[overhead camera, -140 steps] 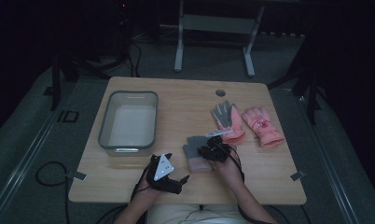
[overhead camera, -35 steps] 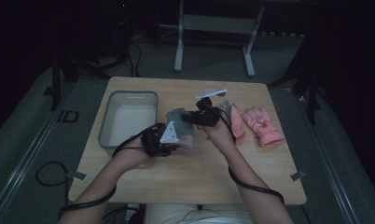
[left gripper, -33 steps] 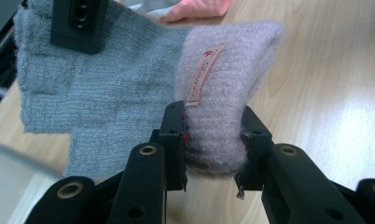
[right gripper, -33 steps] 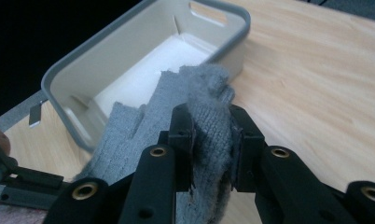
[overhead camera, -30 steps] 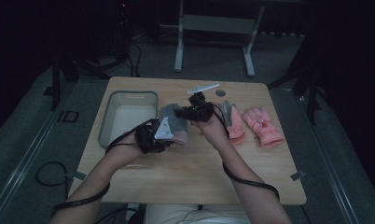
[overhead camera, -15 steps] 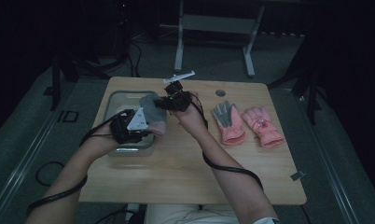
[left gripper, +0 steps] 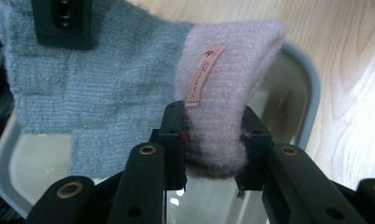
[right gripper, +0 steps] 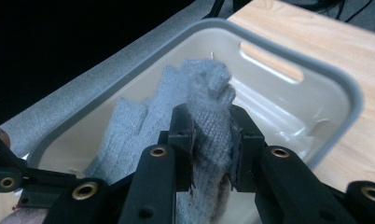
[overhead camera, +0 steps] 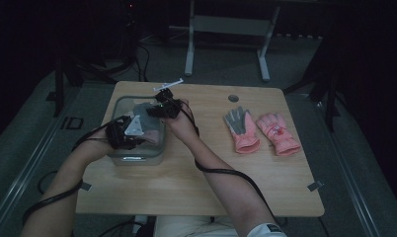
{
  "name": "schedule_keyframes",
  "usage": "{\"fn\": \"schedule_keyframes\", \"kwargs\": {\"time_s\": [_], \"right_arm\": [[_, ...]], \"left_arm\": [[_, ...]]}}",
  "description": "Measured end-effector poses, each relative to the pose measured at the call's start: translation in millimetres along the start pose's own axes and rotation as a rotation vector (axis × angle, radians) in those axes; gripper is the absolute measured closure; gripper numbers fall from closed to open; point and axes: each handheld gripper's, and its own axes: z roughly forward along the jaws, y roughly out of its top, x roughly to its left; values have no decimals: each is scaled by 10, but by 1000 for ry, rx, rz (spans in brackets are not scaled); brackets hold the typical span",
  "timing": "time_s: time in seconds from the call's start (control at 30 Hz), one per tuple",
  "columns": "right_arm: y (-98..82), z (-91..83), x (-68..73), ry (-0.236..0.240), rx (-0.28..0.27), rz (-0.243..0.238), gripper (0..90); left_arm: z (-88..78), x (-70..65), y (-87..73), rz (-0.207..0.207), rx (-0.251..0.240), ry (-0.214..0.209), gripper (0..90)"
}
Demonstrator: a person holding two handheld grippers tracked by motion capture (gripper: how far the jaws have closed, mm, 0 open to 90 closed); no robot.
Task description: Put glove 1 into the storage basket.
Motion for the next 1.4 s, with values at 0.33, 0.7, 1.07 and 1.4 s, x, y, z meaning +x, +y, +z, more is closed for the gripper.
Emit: {"fn": "schedule_keyframes", "kwargs": {"time_s": [0.33, 0.7, 1.07, 1.4], "right_arm": [[-162, 395, -94, -14, 65, 48, 742], [-245, 478, -159, -51, 114, 76, 616], [-246, 202, -151, 2, 58, 64, 530], [-278, -156, -200, -6, 18, 0, 539]], "left_arm": [[278, 125, -167, -2, 85, -87, 684], [527, 264, -144, -27, 158, -154, 675], [522, 311, -86, -144, 197, -153, 373], [276, 355, 1, -275, 45, -108, 48]]}}
